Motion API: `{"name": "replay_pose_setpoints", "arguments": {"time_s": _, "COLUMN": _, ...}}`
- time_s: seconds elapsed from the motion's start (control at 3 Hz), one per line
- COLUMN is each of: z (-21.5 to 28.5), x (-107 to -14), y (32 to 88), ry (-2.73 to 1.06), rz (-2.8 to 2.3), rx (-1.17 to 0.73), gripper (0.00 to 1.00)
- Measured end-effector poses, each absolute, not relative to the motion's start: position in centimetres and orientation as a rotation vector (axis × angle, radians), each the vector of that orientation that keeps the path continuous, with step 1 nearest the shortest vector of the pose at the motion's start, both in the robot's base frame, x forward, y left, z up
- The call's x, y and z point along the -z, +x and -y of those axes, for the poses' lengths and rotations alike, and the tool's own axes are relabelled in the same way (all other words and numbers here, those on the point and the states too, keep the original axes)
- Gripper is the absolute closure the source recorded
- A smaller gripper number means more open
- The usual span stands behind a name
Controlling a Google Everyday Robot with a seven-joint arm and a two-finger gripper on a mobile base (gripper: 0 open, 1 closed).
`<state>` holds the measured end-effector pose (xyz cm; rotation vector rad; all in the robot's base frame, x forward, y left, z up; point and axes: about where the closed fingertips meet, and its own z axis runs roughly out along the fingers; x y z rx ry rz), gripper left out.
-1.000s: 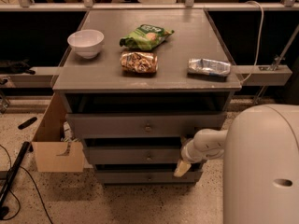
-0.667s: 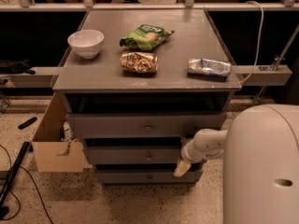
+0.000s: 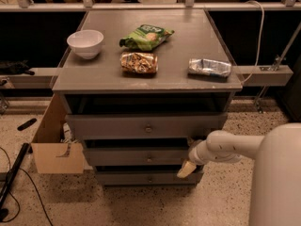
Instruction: Open middle drawer
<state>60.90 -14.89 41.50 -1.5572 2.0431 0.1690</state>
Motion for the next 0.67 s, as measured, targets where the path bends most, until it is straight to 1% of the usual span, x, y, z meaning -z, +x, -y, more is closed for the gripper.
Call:
{"name": "replay_pose_setpoints", "arguments": {"time_s": 0.33, "z": 12.06, "x": -40.84, "y": 61.53, "ry": -1.532, "rz": -2.015, "rx": -0.217, "gripper": 0.0}}
{"name": "replay_pose_setpoints", "arguments": {"time_s": 0.67, "z": 12.06, "x": -40.84, "y": 61.52, "ry": -1.532, "rz": -2.015, "rx": -0.217, "gripper": 0.0}}
